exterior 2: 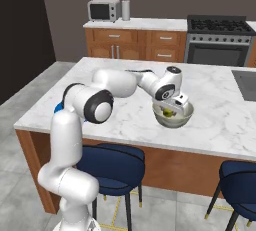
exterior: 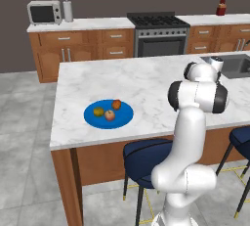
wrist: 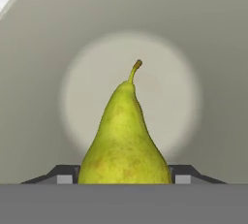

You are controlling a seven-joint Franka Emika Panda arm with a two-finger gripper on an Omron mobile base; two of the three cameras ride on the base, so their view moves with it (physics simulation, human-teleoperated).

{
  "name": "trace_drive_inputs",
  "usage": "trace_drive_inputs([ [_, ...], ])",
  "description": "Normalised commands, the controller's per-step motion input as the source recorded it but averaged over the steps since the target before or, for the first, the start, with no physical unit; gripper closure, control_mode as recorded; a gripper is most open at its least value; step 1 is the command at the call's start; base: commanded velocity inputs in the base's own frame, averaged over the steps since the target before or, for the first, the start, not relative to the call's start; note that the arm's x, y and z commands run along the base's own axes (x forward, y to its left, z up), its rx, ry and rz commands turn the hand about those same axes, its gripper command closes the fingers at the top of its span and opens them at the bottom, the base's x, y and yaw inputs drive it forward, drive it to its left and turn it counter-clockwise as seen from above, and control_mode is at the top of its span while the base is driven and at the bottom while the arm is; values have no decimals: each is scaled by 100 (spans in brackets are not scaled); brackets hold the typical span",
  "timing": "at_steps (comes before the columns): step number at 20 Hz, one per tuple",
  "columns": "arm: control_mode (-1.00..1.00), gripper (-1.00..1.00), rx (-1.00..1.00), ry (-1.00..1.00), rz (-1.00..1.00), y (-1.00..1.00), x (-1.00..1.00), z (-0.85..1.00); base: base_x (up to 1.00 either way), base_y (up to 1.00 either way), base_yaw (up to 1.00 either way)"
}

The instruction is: Take the fruits from the plate on the dining counter and place two fruits in each bowl.

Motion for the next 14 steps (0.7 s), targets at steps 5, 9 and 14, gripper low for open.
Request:
trace_drive_inputs([
  [5, -100, 100, 0, 0, 0, 0, 8, -18, 0, 0, 0],
  [9, -100, 100, 0, 0, 0, 0, 9, -2, 0, 0, 0],
  [14, -100, -100, 0, 0, 0, 0, 3, 0, 0, 0, 0],
])
